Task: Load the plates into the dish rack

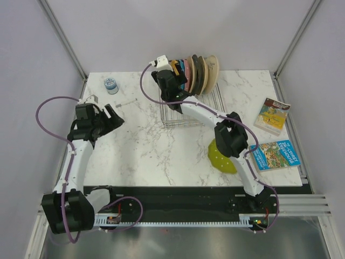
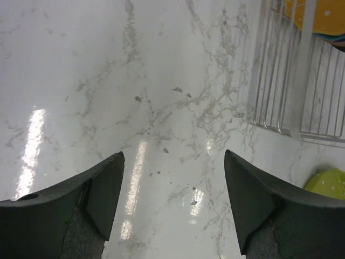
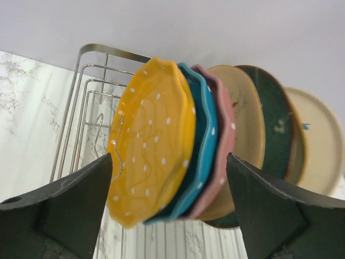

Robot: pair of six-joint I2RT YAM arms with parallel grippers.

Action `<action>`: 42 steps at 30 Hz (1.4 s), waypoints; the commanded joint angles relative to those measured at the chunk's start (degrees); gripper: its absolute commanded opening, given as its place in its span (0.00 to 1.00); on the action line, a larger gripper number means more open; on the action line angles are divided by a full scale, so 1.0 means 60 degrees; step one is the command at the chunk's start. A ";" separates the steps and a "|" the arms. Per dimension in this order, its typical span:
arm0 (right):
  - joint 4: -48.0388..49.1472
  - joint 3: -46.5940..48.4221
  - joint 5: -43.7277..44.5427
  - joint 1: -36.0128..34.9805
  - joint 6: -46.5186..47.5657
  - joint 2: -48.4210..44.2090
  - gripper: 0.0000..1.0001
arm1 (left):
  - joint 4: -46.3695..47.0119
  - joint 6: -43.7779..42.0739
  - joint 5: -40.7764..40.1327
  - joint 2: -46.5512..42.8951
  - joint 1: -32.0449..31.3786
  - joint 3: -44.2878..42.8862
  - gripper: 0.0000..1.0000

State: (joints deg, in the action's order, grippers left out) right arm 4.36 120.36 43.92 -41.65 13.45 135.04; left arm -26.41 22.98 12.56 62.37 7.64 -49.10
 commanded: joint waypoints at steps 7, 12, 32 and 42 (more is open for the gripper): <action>-0.0709 -0.3094 0.0325 -0.0427 0.0790 -0.6136 0.98 | 0.2288 -0.0649 0.2767 0.0078 -0.5136 -0.0269 0.78; -0.3184 -0.5481 -0.0582 0.0275 0.0498 -0.9055 0.98 | 0.3683 -0.2245 0.2875 0.1449 -0.7496 -0.0428 0.53; -0.7187 -0.8179 -0.3554 0.5109 -0.0822 -1.1653 0.98 | -0.0182 -0.4417 0.1789 1.0654 -1.0267 -0.8954 0.02; -0.6732 -0.8281 -0.5131 0.5461 -0.0617 -1.1052 0.98 | -0.0972 -0.3918 0.1892 1.0377 -1.0443 -0.6950 0.02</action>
State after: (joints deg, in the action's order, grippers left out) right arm -37.54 69.49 20.69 -9.87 9.21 67.75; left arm -26.79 -0.84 25.02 127.04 -54.26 -95.85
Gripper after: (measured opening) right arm 0.982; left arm 0.026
